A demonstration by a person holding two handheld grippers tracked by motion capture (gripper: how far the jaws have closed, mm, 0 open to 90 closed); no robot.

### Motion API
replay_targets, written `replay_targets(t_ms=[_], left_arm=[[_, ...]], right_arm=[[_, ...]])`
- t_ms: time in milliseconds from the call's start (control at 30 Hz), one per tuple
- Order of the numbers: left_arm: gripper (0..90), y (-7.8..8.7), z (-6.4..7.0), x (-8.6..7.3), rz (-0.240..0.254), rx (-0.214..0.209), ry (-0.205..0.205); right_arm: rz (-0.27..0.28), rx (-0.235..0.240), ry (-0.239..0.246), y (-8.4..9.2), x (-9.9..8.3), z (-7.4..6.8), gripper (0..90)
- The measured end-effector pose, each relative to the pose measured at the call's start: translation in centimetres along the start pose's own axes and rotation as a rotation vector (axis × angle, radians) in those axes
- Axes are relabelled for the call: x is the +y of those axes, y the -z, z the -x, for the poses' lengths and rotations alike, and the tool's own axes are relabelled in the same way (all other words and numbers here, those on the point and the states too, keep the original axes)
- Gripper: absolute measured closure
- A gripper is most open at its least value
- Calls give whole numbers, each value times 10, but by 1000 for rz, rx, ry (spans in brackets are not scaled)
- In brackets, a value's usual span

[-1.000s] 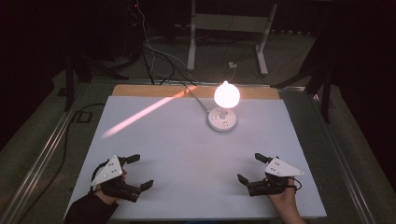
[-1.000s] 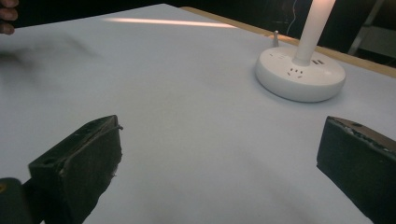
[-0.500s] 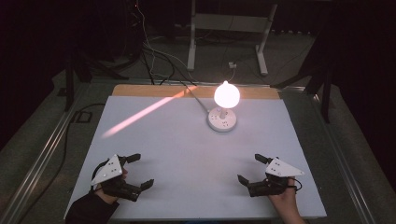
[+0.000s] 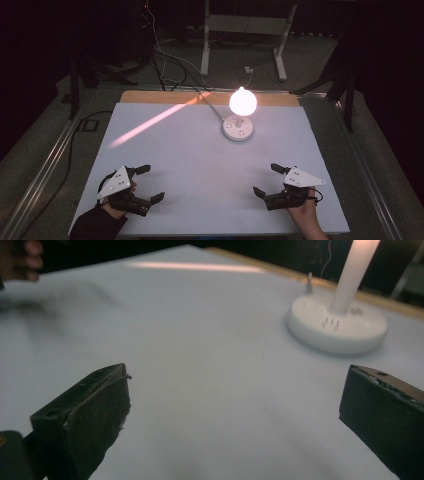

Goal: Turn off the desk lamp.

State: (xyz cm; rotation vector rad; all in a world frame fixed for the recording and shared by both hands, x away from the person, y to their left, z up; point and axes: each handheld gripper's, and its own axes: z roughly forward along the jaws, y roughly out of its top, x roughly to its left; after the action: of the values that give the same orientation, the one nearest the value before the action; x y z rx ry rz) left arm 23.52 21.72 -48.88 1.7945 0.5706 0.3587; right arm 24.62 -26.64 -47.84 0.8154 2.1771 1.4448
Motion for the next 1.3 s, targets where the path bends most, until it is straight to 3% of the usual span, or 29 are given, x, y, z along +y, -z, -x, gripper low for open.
replay_targets(t_ms=[133, 500, 833, 1000, 1300], left_arm=[[6, 1, 0, 0, 12, 4, 10], [6, 0, 0, 0, 3, 7, 11], [6, -1, -1, 0, 6, 14, 13], [6, -1, 1, 1, 10, 19, 10], [6, -1, 1, 1, 11, 23, 16]], right_arm=[[56, -6, 15, 3, 14, 0, 0], [65, -31, -13, 0, 33, 15, 0], [52, -78, -46, -7, 63, 44, 0], [52, -78, -77, -14, 73, 56, 0], [4, -80, -73, -43, 81, 72, 0]])
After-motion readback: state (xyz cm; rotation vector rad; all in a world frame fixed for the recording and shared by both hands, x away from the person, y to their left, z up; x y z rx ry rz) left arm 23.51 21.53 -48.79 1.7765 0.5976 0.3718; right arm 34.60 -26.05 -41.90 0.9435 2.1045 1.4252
